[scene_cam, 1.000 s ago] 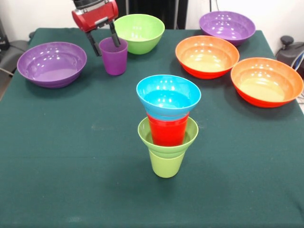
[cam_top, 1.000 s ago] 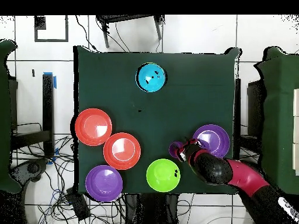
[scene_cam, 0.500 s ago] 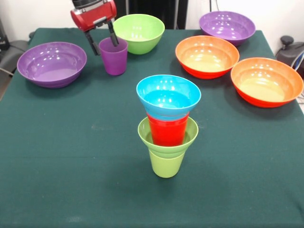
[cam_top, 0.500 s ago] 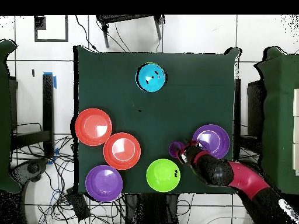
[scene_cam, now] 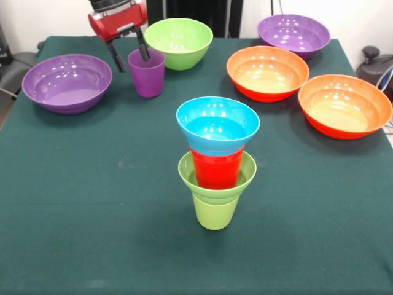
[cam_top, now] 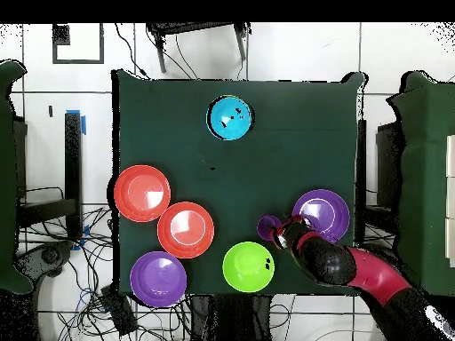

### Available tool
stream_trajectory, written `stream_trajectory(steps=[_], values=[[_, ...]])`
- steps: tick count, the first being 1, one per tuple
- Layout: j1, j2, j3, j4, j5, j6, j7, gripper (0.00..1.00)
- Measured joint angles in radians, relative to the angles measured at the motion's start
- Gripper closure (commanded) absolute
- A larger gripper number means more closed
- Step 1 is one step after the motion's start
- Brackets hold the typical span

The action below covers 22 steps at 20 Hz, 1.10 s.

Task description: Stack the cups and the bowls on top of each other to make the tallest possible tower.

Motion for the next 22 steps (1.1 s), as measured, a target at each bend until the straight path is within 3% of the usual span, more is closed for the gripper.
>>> stream_trajectory(steps=[12,22], values=[[0.003,0.005,-0.004,-0.009,0.000,-0.009,0.000,0.00],[0.017,0.029,-0.022,-0.040,-0.042,-0.037,0.000,0.00]])
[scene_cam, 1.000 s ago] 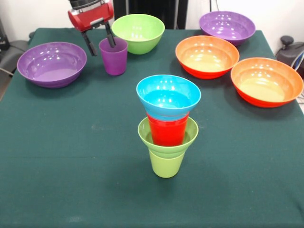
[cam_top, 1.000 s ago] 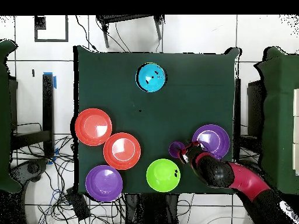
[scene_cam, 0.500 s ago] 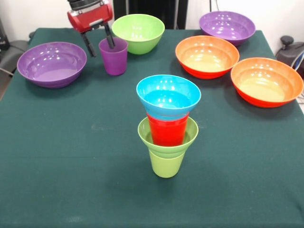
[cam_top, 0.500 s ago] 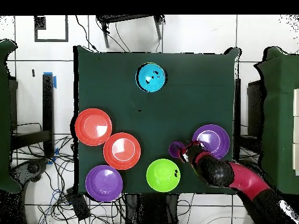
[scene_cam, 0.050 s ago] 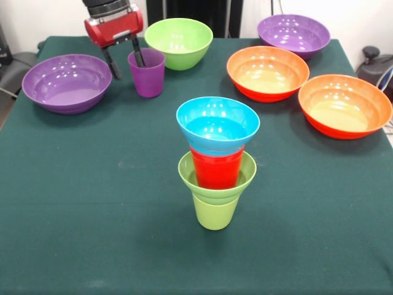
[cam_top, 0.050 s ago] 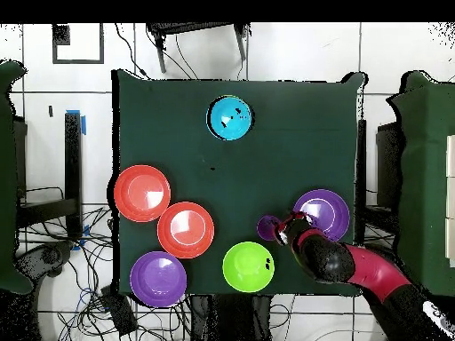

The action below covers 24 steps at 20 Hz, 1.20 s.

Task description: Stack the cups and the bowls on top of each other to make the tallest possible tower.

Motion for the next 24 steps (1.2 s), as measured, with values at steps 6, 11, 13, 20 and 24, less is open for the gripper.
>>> stream_trajectory(steps=[6,11,13,20,24], values=[[0.010,0.014,-0.015,-0.018,-0.004,-0.001,0.000,1.00],[0.027,0.011,-0.027,-0.023,-0.004,-0.012,0.000,1.00],[0.030,0.010,-0.028,-0.023,-0.004,-0.014,0.000,1.00],[0.036,0.007,-0.028,-0.022,-0.004,-0.014,0.000,1.00],[0.041,0.000,-0.028,-0.020,-0.004,-0.014,0.000,1.00]])
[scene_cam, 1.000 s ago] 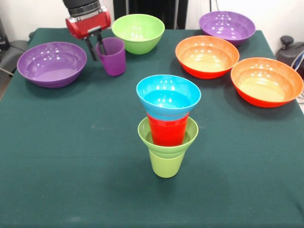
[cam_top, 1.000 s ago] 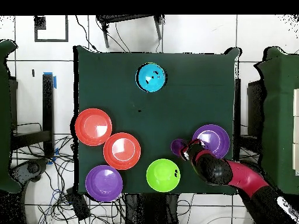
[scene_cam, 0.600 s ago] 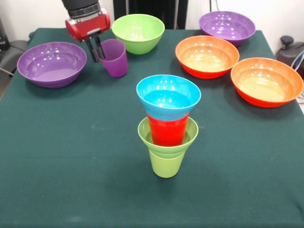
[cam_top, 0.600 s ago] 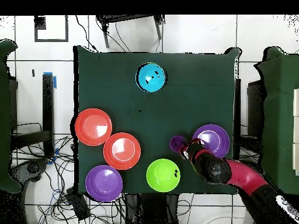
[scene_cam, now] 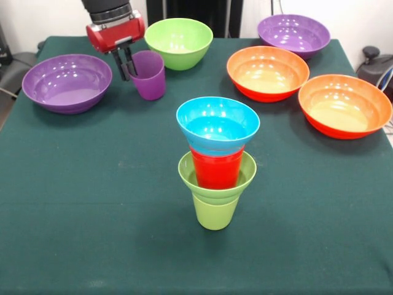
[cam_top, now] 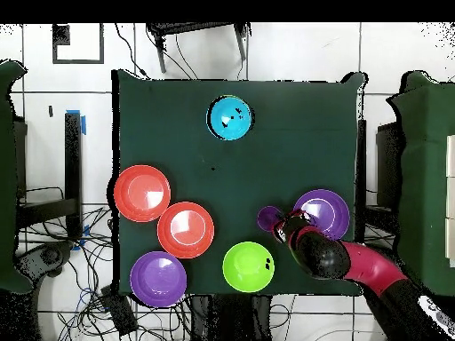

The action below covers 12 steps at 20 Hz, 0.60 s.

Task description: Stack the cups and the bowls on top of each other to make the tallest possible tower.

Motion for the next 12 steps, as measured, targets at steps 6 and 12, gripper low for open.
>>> stream_trajectory(steps=[6,12], values=[[0.005,-0.066,0.006,0.032,0.017,0.000,0.000,1.00],[0.005,-0.169,0.034,0.063,0.079,0.016,0.000,1.00]])
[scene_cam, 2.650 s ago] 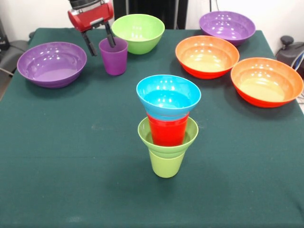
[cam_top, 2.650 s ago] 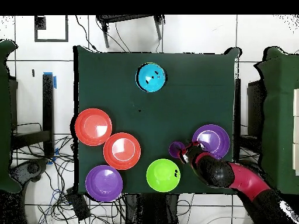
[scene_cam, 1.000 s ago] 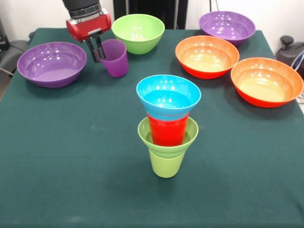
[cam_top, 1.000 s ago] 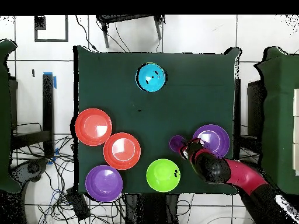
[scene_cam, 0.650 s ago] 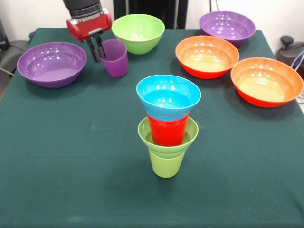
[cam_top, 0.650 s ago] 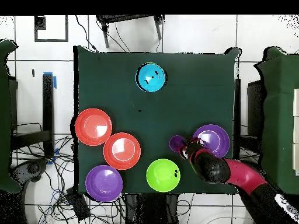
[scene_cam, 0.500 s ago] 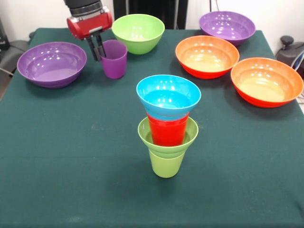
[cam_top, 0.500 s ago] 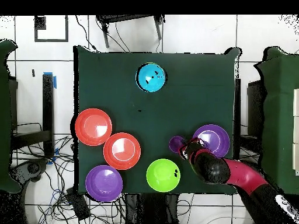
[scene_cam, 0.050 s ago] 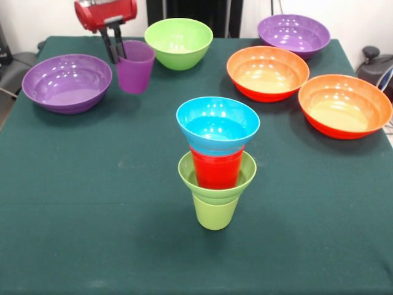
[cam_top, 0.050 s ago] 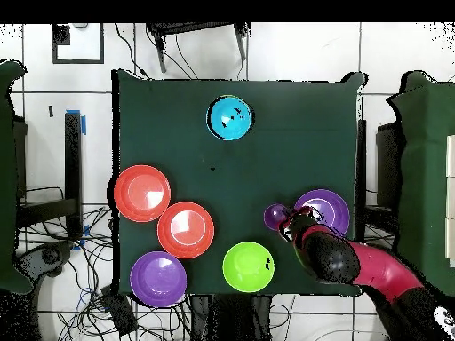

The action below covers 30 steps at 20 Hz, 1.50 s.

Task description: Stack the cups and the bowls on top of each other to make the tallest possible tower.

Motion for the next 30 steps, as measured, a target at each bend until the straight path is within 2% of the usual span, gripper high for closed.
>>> stream_trajectory(steps=[12,13,18,19,30], values=[[0.005,-0.138,0.074,0.013,0.136,0.062,0.000,1.00],[0.006,-0.157,0.092,0.014,0.165,0.088,0.000,1.00],[0.019,-0.192,0.124,0.014,0.230,0.158,0.000,1.00],[0.032,-0.204,0.139,0.013,0.257,0.199,0.000,1.00],[0.119,-0.214,0.164,-0.029,0.343,0.379,0.000,1.00]])
